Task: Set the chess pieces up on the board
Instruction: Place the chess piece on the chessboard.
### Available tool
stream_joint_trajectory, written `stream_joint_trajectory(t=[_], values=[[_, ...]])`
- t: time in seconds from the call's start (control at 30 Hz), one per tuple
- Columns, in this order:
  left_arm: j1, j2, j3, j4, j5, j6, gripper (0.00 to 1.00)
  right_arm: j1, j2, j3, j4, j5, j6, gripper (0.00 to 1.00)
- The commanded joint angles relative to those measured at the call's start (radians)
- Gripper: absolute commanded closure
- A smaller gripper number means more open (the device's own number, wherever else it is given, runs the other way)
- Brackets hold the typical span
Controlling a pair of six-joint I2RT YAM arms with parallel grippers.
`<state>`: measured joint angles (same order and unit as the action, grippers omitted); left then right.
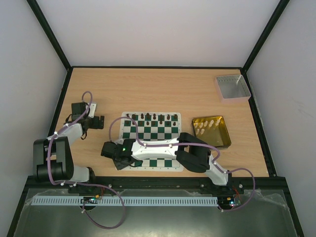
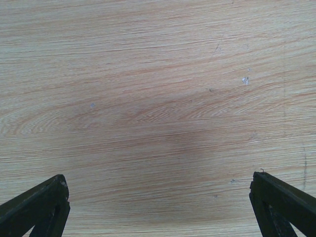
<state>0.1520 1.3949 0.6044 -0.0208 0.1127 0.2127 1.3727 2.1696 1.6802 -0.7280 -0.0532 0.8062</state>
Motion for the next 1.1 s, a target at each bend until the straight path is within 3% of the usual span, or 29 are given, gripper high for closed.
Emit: stream_joint_trajectory(t=[0.0,0.5,1.07], values=[[0.006,0.013,0.015,-0.010,0.012,0.001,0.01,-0.006,0.013,0.027,-0.001,0.007,-0.008,0.85],[0.005,0.014,0.017,-0.013,0.024,0.005,0.01,-0.004,0.011,0.030,0.000,-0.002,-0.009,0.78],[0.005,0.015,0.018,-0.015,0.026,0.008,0.01,-0.005,0.015,0.036,-0.001,-0.010,-0.014,0.87]])
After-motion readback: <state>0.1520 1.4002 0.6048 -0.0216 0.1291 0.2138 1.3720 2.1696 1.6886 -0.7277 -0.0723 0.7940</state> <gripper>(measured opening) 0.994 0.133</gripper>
